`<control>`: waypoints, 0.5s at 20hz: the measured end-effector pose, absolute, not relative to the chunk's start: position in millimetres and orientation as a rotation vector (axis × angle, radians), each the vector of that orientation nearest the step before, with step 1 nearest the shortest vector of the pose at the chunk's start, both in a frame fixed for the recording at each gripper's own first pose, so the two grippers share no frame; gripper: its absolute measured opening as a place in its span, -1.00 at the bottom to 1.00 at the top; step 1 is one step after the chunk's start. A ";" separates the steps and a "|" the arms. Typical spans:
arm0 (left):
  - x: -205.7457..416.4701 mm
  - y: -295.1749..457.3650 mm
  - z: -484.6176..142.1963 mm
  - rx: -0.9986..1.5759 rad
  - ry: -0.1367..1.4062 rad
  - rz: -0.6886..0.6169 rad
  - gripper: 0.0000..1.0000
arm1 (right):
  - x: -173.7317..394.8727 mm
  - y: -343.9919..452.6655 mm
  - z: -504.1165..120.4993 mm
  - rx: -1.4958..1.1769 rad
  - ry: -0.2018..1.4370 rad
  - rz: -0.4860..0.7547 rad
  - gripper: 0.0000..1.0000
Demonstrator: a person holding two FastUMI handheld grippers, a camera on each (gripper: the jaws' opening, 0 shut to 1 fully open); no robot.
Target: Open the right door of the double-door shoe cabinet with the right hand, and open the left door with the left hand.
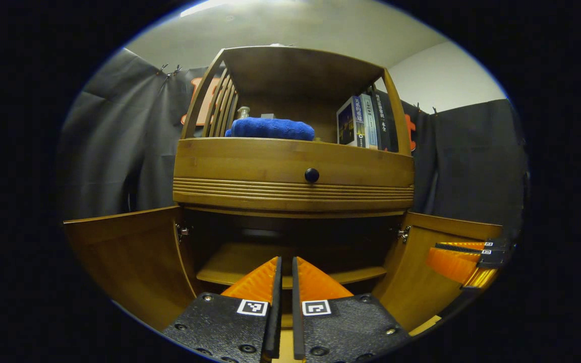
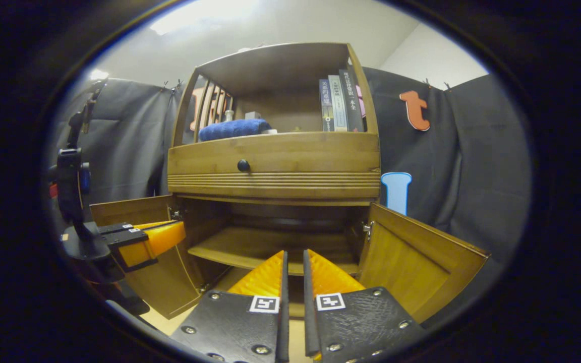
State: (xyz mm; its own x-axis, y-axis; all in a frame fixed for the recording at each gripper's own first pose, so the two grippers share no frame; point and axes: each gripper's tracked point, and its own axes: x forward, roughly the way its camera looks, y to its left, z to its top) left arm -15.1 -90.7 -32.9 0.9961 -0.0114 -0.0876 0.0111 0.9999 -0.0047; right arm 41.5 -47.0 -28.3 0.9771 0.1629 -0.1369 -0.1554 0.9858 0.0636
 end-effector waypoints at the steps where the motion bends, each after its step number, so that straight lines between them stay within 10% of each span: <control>1: -15.4 -90.1 -34.0 -0.007 0.089 -0.013 -0.85 | 42.7 -48.2 -29.5 0.052 0.141 0.154 -0.75; 4: -15.1 -94.8 -33.9 -0.019 0.080 -0.017 -0.32 | 44.8 -46.2 -28.5 0.055 0.134 0.161 -0.55; 8: -16.2 -94.8 -29.8 -0.035 0.061 -0.012 0.98 | 43.5 -40.5 -28.8 0.065 0.125 0.176 0.64; 10: -17.4 -91.9 -27.9 -0.035 0.054 -0.005 0.92 | 39.9 -41.0 -24.3 0.074 0.114 0.177 0.93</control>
